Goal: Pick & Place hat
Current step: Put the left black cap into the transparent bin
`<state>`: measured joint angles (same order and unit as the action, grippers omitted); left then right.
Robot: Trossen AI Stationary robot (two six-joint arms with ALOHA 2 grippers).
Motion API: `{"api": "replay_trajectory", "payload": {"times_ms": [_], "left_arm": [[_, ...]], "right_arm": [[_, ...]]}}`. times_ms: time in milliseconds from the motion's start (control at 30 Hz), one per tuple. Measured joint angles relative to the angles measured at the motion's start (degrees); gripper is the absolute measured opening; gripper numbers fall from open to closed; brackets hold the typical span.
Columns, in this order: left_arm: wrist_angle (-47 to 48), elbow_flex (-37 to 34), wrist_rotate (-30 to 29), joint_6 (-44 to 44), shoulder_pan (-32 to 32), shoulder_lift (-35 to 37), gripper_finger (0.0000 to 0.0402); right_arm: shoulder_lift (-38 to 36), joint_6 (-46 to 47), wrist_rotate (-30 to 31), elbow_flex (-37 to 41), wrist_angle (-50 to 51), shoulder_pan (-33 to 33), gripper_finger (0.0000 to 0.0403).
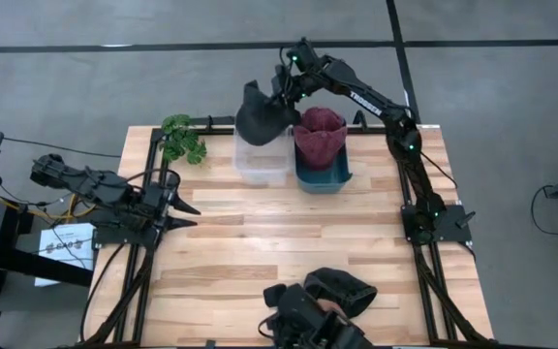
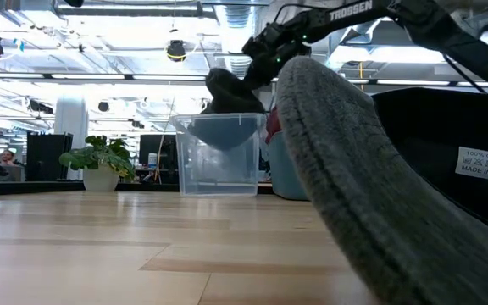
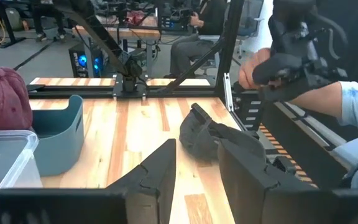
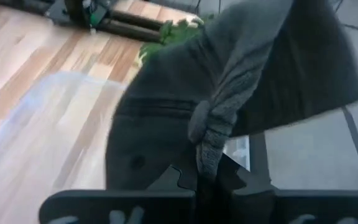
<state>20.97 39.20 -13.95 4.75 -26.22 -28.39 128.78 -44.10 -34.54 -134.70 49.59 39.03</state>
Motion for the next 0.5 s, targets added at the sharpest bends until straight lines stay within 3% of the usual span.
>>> {"api": "replay_trajectory", "payload": {"times_ms": [500], "left_arm": [[-0.02,0.00,-0.64,0.00,0.04,-2.91,0.0117]], "right_arm": [[-3.26,-2.78,1.78,0.97,10.31,-1.92,0.0000]]}}
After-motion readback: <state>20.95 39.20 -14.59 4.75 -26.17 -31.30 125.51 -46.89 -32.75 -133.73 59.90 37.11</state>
